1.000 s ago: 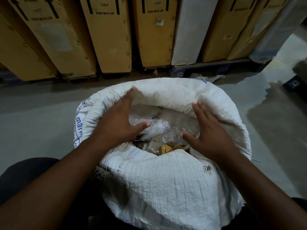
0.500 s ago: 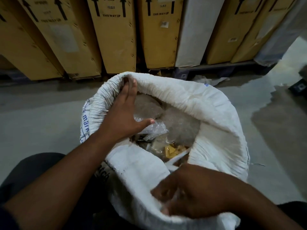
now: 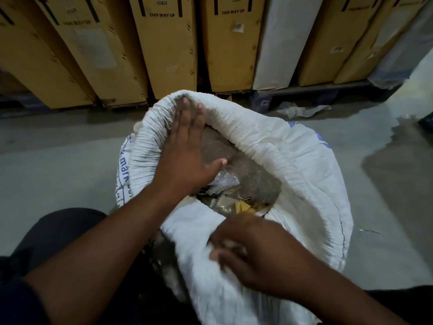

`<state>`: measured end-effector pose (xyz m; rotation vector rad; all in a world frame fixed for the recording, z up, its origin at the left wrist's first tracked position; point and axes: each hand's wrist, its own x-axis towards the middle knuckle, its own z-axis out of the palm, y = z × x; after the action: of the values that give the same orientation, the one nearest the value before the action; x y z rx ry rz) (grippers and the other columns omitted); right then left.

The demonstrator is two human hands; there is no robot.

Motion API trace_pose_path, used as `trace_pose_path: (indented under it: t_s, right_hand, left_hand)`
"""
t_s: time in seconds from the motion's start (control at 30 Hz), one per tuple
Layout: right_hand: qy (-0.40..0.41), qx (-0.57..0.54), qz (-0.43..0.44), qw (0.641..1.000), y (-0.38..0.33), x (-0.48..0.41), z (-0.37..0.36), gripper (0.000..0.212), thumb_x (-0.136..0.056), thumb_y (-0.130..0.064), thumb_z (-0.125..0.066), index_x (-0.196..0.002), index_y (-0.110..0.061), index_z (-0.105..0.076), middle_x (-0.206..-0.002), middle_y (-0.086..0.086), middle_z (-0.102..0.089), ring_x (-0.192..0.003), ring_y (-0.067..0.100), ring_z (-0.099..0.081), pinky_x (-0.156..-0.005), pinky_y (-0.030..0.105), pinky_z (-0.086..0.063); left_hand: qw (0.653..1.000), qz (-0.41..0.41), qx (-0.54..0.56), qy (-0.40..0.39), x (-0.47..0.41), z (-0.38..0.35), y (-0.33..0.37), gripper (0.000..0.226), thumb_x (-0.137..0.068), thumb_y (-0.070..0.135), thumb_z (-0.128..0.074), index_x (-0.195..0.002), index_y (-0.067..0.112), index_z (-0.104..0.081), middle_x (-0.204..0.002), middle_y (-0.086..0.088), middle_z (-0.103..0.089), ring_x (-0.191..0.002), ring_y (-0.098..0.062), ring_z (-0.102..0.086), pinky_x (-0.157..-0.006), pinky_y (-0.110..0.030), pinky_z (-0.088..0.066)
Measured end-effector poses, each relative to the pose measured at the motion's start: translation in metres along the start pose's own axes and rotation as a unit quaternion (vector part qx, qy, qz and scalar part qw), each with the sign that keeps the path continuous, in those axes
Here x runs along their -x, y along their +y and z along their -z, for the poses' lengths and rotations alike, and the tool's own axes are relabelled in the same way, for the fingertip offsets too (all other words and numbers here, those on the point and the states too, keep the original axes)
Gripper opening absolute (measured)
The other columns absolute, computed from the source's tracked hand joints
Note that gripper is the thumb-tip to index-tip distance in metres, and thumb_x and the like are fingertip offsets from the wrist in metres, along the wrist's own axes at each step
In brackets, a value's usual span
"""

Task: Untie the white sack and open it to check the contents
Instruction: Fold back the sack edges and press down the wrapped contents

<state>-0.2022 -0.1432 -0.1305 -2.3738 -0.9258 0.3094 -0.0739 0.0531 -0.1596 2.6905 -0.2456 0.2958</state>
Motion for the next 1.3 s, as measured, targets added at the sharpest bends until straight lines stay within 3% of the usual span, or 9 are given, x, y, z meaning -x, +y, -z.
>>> trace_pose_path:
  t_s: [0.2,0.3,0.37,0.47,0.7,0.9,1.0,1.1,1.3]
  right_hand:
    - [0.141,0.063,-0.092,0.984,0.042,-0.017,0.014,0.018,-0.097,-0.038,-0.060,-0.101,-0.021,-0.061,-0.103,-0.003,-0.055,-0.098,0.020,-0.055,-0.082,0.040,-0.049]
    - [0.132,0.083,-0.139,0.978,0.061,-0.023,0.022,0.040,-0.096,-0.045,-0.059,-0.129,-0.023,-0.057,-0.132,-0.002,-0.055,-0.121,0.019,-0.053,-0.096,0.040,-0.051]
    - [0.090,0.150,-0.176,0.969,0.079,-0.022,0.020,0.076,-0.090,-0.059,-0.055,-0.155,-0.023,-0.037,-0.163,0.002,-0.036,-0.150,0.026,-0.034,-0.124,0.049,-0.029]
    - [0.083,0.179,-0.284,0.938,0.110,-0.018,0.036,0.103,-0.085,-0.073,-0.050,-0.166,-0.025,-0.008,-0.175,0.001,0.001,-0.161,0.026,0.001,-0.127,0.053,0.002]
    - [0.151,0.155,-0.339,0.916,0.131,-0.001,0.075,0.103,-0.088,-0.060,-0.067,-0.165,-0.017,-0.014,-0.175,0.010,-0.006,-0.161,0.025,-0.006,-0.130,0.046,-0.011]
    - [-0.079,0.097,-0.142,0.982,0.074,-0.001,0.061,0.050,-0.084,-0.068,-0.059,-0.119,-0.035,-0.073,-0.120,-0.018,-0.073,-0.107,0.005,-0.068,-0.094,0.033,-0.054]
    - [-0.173,0.128,-0.175,0.961,0.071,0.006,0.065,0.063,-0.077,-0.079,-0.042,-0.093,-0.031,-0.078,-0.089,-0.011,-0.077,-0.081,0.007,-0.068,-0.077,0.035,-0.055]
    - [-0.242,0.161,-0.271,0.917,0.073,0.014,0.078,0.063,-0.085,-0.075,-0.058,-0.061,-0.016,-0.059,-0.062,-0.002,-0.058,-0.065,0.013,-0.057,-0.067,0.033,-0.046]
    - [-0.398,0.210,-0.332,0.829,0.066,0.022,0.071,0.065,-0.081,-0.077,-0.064,-0.103,-0.016,-0.075,-0.118,0.002,-0.074,-0.107,0.020,-0.068,-0.088,0.032,-0.052]
  left_hand:
    - [0.999,-0.027,0.001,-0.047,0.021,-0.016,0.015,0.119,-0.084,0.066,-0.065,-0.168,0.027,0.011,-0.173,0.000,0.027,-0.162,-0.025,0.016,-0.129,-0.058,-0.012]
    - [0.994,-0.062,0.005,-0.087,0.031,-0.020,0.024,0.121,-0.081,0.072,-0.060,-0.167,0.029,0.013,-0.172,0.003,0.030,-0.162,-0.025,0.016,-0.129,-0.059,-0.010]
    - [0.990,-0.076,-0.015,-0.114,0.037,-0.023,0.028,0.123,-0.079,0.078,-0.057,-0.167,0.030,0.015,-0.170,0.004,0.033,-0.161,-0.024,0.019,-0.129,-0.060,-0.006]
    - [0.981,-0.072,-0.075,-0.166,0.046,-0.027,0.031,0.133,-0.073,0.090,-0.054,-0.164,0.030,0.022,-0.168,0.001,0.038,-0.161,-0.028,0.018,-0.127,-0.065,-0.001]
    - [0.949,-0.069,-0.145,-0.270,0.072,-0.024,0.038,0.131,-0.083,0.077,-0.061,-0.159,0.027,0.034,-0.165,-0.002,0.043,-0.159,-0.025,0.025,-0.125,-0.061,0.008]
    - [0.938,-0.062,-0.141,-0.311,0.073,-0.028,0.032,0.130,-0.077,0.089,-0.048,-0.159,0.029,0.033,-0.166,-0.001,0.041,-0.159,-0.026,0.026,-0.125,-0.063,0.011]
    - [0.914,-0.030,-0.167,-0.368,0.070,-0.022,0.031,0.130,-0.080,0.089,-0.049,-0.162,0.026,0.029,-0.169,-0.001,0.037,-0.160,-0.025,0.023,-0.125,-0.066,0.007]
    - [0.876,0.037,-0.186,-0.443,0.069,-0.015,0.032,0.124,-0.084,0.084,-0.052,-0.165,0.023,0.020,-0.171,-0.001,0.031,-0.161,-0.026,0.018,-0.123,-0.072,0.002]
    - [0.808,0.118,-0.252,-0.519,0.080,0.014,0.029,0.138,-0.067,0.101,-0.048,-0.167,0.013,-0.014,-0.172,-0.010,-0.022,-0.158,-0.028,-0.026,-0.124,-0.059,-0.018]
